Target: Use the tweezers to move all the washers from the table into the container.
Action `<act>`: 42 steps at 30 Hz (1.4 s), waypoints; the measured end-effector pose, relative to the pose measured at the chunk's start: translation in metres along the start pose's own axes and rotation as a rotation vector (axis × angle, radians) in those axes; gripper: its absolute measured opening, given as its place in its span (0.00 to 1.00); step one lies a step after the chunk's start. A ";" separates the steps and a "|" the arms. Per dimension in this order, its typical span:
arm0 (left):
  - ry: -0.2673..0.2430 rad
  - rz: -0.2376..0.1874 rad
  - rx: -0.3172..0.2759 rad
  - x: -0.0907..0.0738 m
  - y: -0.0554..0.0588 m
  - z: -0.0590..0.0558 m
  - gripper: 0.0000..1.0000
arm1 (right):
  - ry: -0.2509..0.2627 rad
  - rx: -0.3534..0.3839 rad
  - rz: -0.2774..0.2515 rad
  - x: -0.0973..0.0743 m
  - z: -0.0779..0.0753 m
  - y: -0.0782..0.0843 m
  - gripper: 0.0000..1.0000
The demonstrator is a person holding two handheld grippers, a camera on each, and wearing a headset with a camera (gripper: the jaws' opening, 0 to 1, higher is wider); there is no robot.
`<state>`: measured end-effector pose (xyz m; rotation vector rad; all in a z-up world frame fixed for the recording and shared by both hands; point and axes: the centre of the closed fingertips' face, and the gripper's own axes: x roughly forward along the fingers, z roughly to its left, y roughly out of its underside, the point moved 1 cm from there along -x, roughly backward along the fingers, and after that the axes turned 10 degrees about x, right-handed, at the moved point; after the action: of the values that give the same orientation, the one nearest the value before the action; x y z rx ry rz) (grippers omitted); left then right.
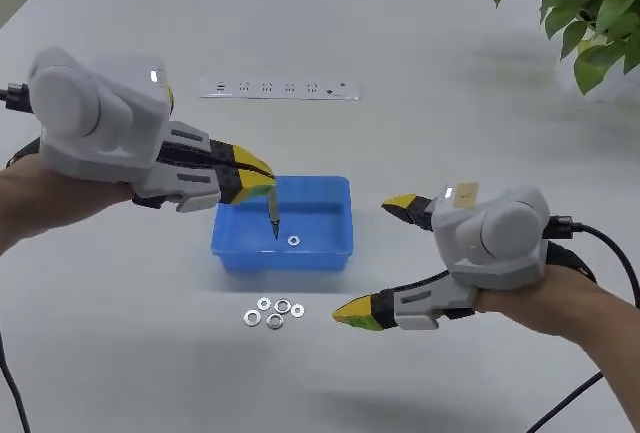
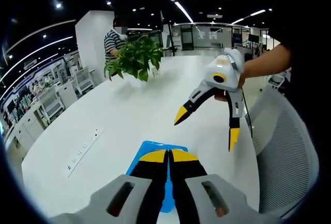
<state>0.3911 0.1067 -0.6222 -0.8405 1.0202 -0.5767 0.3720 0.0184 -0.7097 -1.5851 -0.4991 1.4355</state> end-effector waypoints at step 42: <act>0.073 -0.010 0.004 -0.005 0.001 -0.052 0.05 | -0.040 -0.012 0.023 0.001 0.022 0.011 0.89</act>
<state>0.3422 0.0939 -0.6344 -0.8264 1.0814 -0.6221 0.3489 0.0215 -0.7175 -1.5793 -0.5152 1.4862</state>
